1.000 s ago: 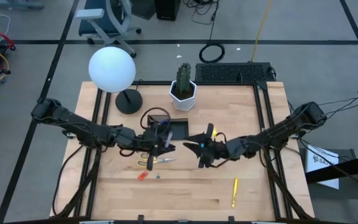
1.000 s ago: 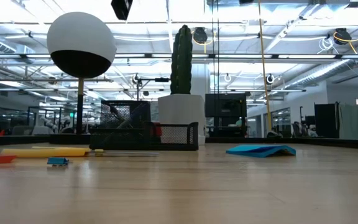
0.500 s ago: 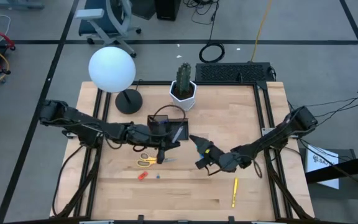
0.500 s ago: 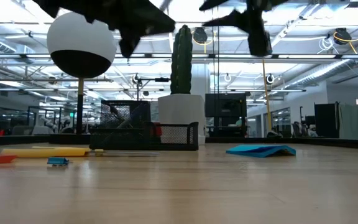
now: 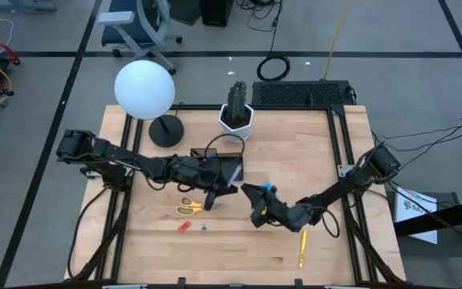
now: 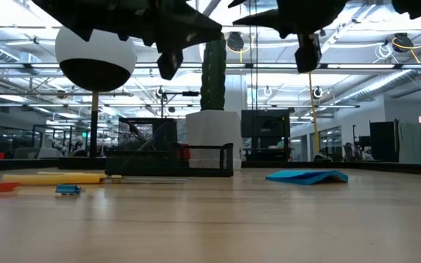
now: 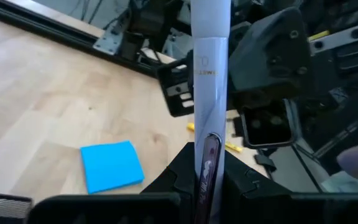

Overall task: Pick and place office supplies into organizer
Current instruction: Put the purple pen into the desk organizer

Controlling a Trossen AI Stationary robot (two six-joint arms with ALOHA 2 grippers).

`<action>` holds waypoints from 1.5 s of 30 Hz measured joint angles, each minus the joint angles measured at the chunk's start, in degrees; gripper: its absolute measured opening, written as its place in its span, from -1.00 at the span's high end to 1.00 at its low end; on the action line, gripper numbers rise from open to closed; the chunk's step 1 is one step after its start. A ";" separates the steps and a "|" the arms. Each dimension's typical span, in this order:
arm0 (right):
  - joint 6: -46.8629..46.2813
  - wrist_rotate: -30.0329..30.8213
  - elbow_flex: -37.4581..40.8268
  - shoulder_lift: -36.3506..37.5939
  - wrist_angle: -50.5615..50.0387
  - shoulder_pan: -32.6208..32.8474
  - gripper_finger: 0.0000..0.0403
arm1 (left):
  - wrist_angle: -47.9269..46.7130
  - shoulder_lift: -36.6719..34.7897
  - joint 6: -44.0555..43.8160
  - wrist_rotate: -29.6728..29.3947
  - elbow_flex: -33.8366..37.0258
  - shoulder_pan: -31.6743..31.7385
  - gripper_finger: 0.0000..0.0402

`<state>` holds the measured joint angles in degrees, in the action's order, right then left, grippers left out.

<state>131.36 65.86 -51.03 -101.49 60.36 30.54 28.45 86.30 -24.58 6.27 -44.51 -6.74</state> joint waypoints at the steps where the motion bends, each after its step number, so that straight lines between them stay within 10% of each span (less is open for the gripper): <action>1: 0.45 -0.21 0.00 0.00 -0.12 0.27 0.60 | 0.15 -0.02 0.02 0.21 0.00 -0.02 0.85; 30: 10.18 -21.07 0.01 0.04 4.63 -8.37 0.28 | 1.91 -0.04 0.06 1.39 0.00 -0.48 0.85; 45: 3.41 -24.12 0.01 0.04 4.43 -11.46 0.83 | 1.93 -0.04 -1.92 1.04 0.00 -0.39 0.85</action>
<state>134.77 41.74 -51.02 -101.45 64.79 19.09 30.38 86.26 -26.50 7.31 -44.51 -7.14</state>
